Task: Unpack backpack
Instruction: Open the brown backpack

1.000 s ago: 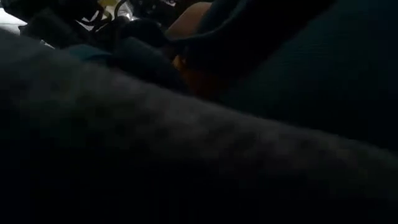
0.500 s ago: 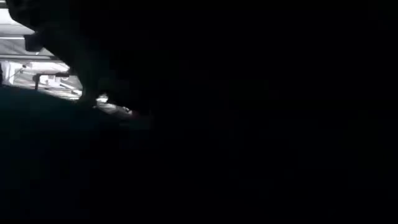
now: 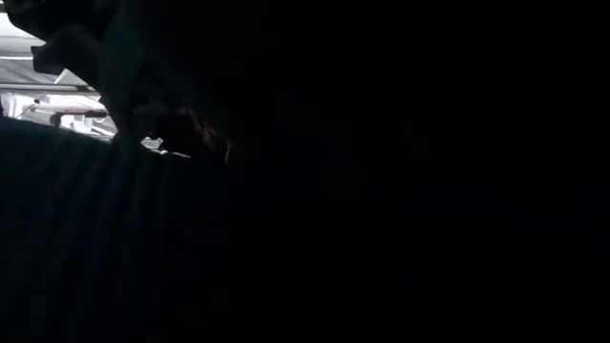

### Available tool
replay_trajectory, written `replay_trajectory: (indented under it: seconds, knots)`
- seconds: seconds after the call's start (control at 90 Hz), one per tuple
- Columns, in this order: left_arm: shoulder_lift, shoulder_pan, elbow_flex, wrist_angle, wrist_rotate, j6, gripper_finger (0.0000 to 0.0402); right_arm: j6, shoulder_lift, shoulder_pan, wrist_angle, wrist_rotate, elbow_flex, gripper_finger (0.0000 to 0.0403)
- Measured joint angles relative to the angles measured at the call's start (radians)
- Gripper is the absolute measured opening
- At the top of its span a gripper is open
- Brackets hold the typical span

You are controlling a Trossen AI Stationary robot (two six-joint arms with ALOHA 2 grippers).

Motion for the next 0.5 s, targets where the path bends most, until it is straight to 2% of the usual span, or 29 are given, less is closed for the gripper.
replay_trajectory:
  seconds: [0.156, 0.5]
  knots:
    - [-0.001, -0.007, 0.001, 0.006, 0.003, 0.005, 0.0001, 0.0, 0.0, -0.001, -0.002, -0.02, 0.0, 0.0032]
    - [-0.001, -0.007, 0.002, 0.021, 0.012, 0.008, 0.0, -0.047, 0.027, -0.002, 0.016, -0.038, -0.002, 0.0146]
